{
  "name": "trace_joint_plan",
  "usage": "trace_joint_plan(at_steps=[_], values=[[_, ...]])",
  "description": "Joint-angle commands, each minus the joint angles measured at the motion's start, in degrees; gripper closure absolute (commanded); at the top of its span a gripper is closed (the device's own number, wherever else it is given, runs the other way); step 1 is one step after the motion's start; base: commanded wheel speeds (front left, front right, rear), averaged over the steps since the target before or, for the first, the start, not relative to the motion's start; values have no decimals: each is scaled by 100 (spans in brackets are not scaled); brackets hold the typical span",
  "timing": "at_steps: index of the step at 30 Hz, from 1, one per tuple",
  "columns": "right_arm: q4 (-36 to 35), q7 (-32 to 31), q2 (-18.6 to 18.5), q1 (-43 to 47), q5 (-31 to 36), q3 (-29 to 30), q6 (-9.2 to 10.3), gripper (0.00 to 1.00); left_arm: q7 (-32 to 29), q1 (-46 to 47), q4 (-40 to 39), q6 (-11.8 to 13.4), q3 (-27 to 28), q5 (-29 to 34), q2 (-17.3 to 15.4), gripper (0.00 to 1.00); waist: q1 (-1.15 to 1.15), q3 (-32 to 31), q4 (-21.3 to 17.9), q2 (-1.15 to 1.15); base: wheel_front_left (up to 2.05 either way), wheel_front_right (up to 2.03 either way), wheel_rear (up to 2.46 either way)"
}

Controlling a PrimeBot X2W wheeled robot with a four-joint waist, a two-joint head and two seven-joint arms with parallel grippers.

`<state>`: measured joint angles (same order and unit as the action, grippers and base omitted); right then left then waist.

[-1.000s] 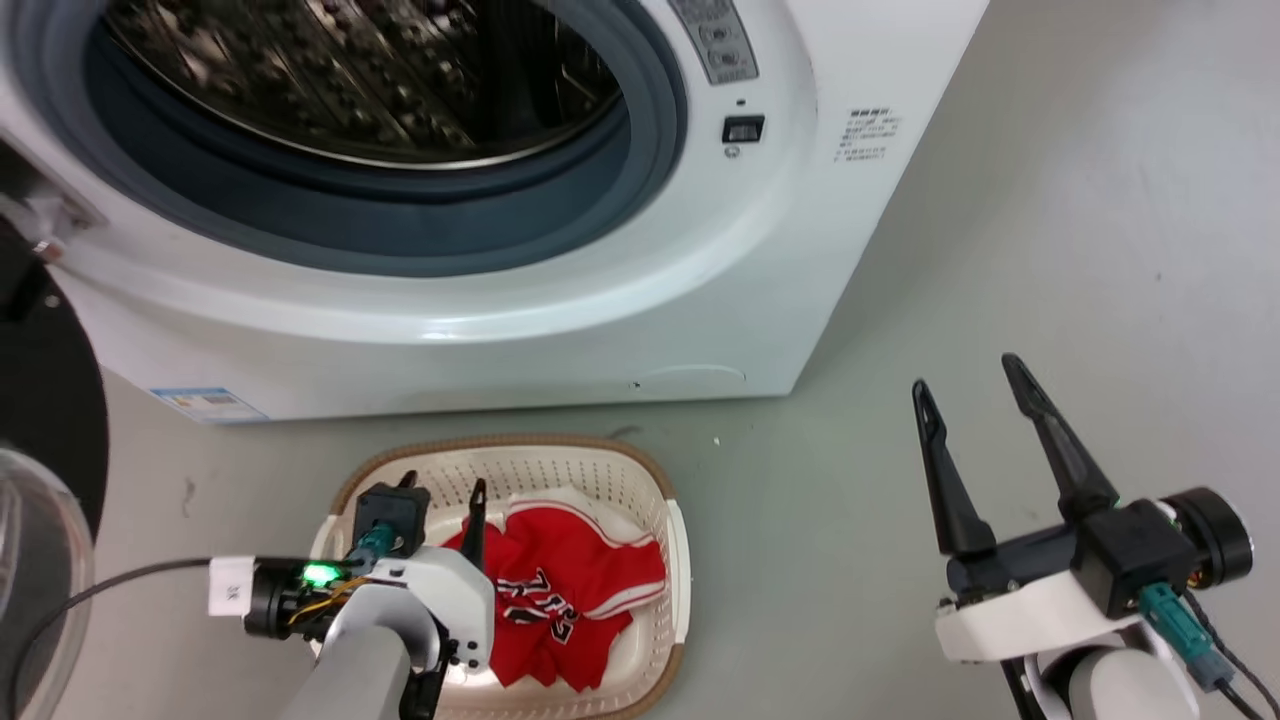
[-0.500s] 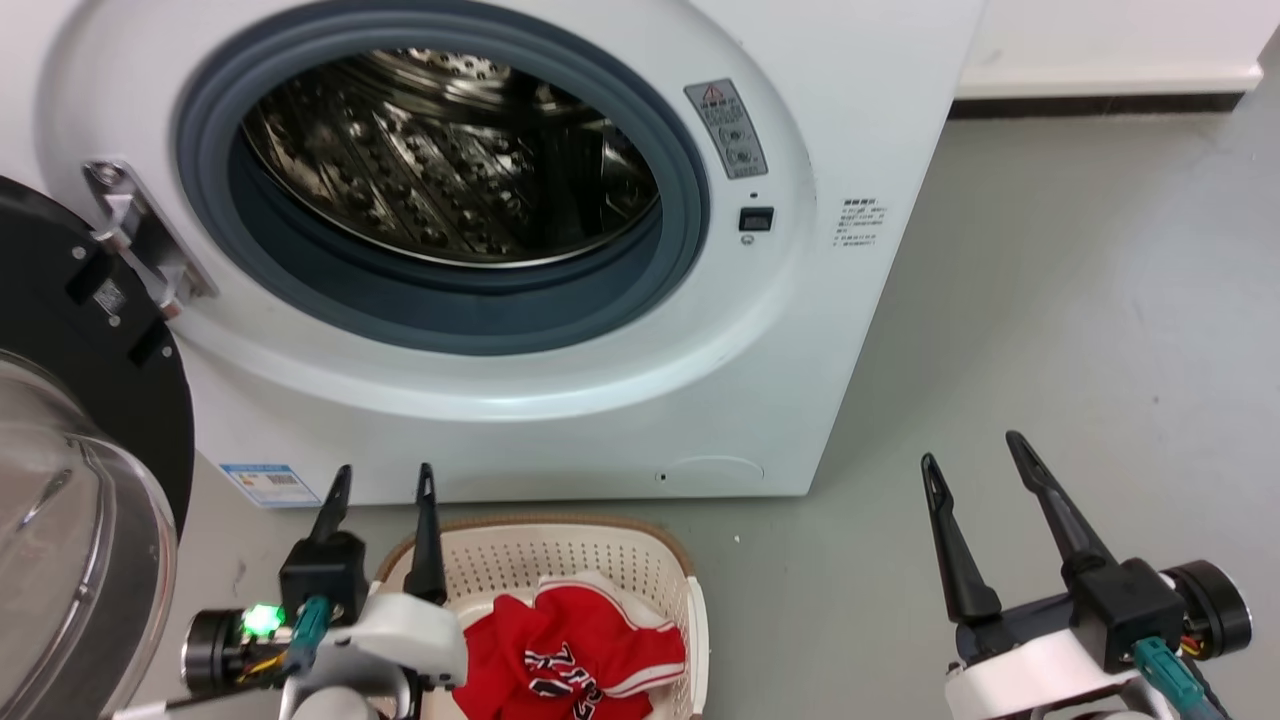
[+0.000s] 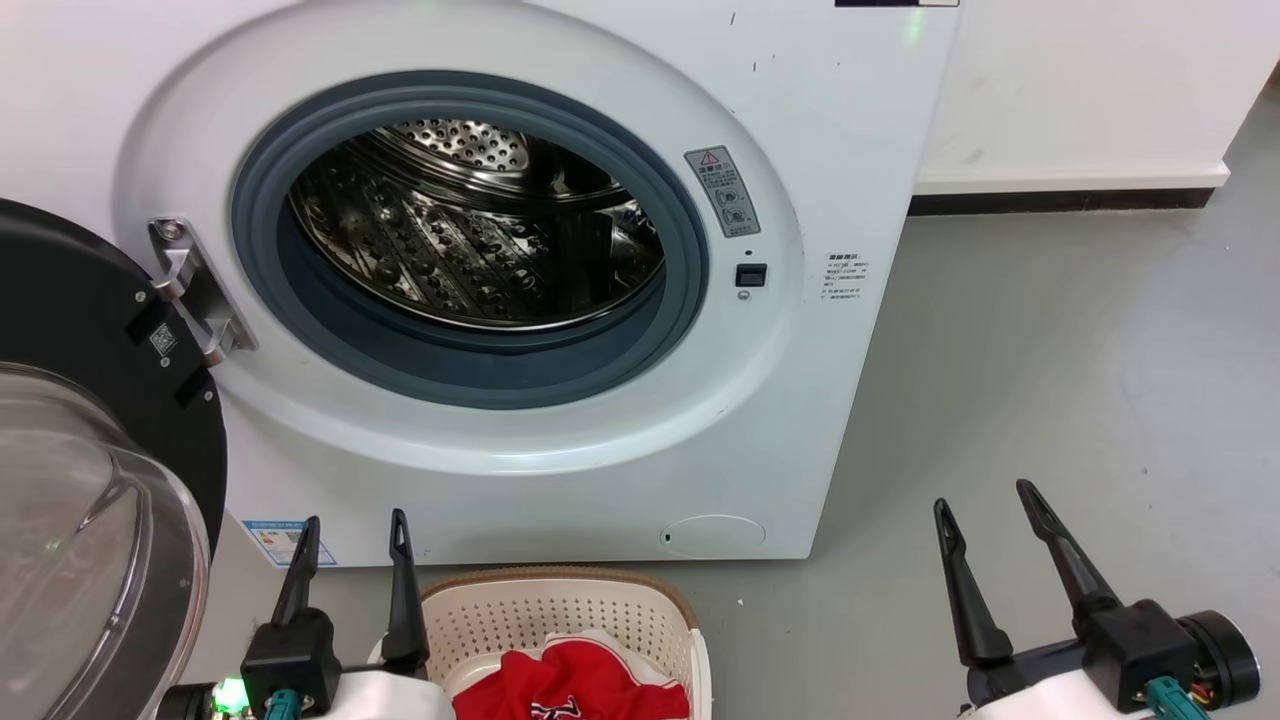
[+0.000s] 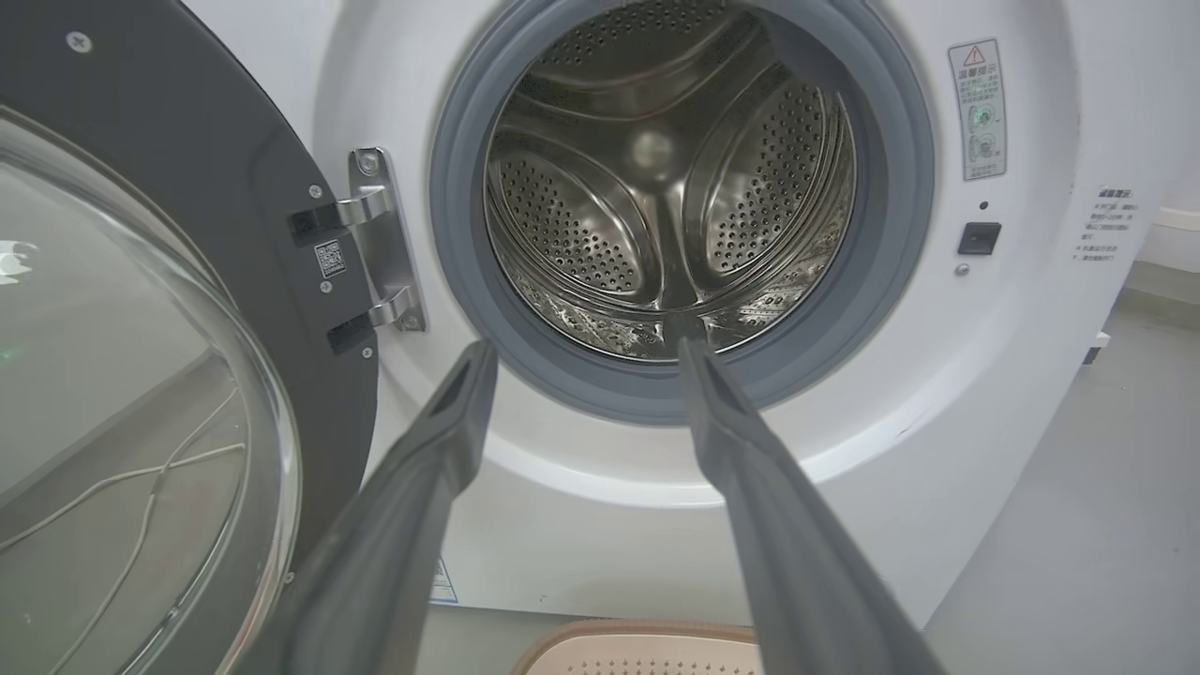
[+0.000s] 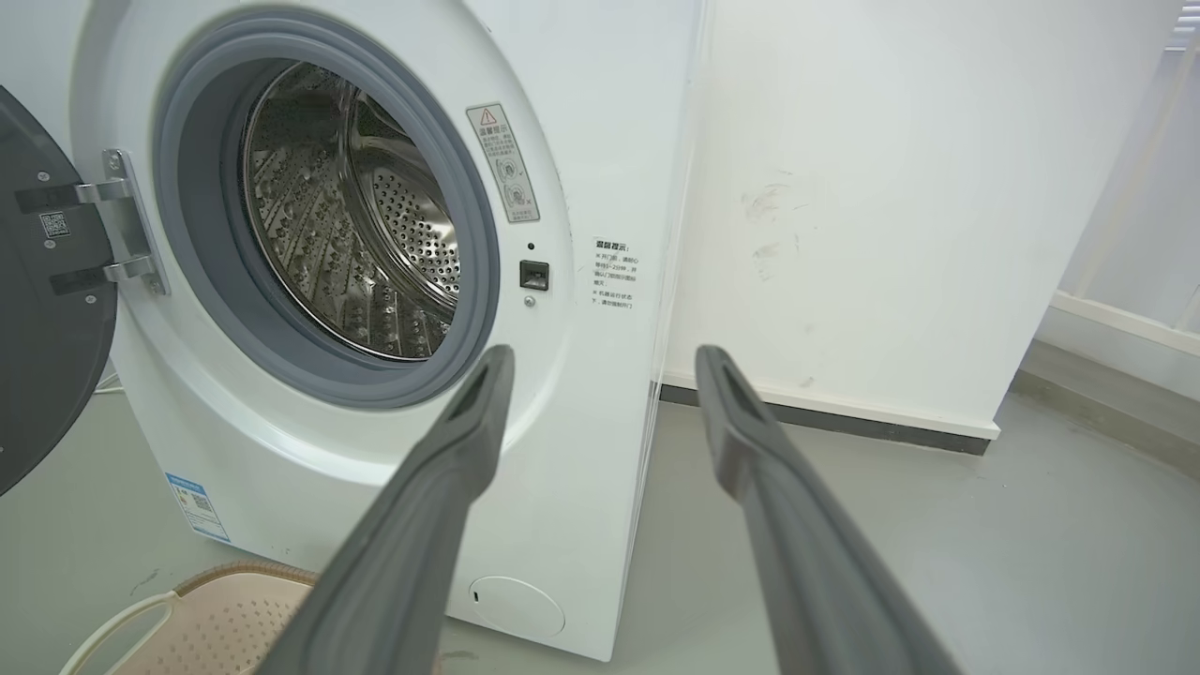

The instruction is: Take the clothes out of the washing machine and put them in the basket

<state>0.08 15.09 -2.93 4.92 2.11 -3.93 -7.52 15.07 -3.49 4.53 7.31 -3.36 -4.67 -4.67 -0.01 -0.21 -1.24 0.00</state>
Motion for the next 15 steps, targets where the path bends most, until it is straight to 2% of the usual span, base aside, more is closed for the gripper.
trace_joint_plan(at_steps=[1,15], values=[[-16,11,9,65,-46,30,6,0,14,-84,-61,-25,23,54,38,0,1,-28,10,0,0,0,0],[-29,11,9,239,-246,94,5,0,14,-407,-269,-182,169,117,155,0,1,-132,-33,0,0,0,0]])
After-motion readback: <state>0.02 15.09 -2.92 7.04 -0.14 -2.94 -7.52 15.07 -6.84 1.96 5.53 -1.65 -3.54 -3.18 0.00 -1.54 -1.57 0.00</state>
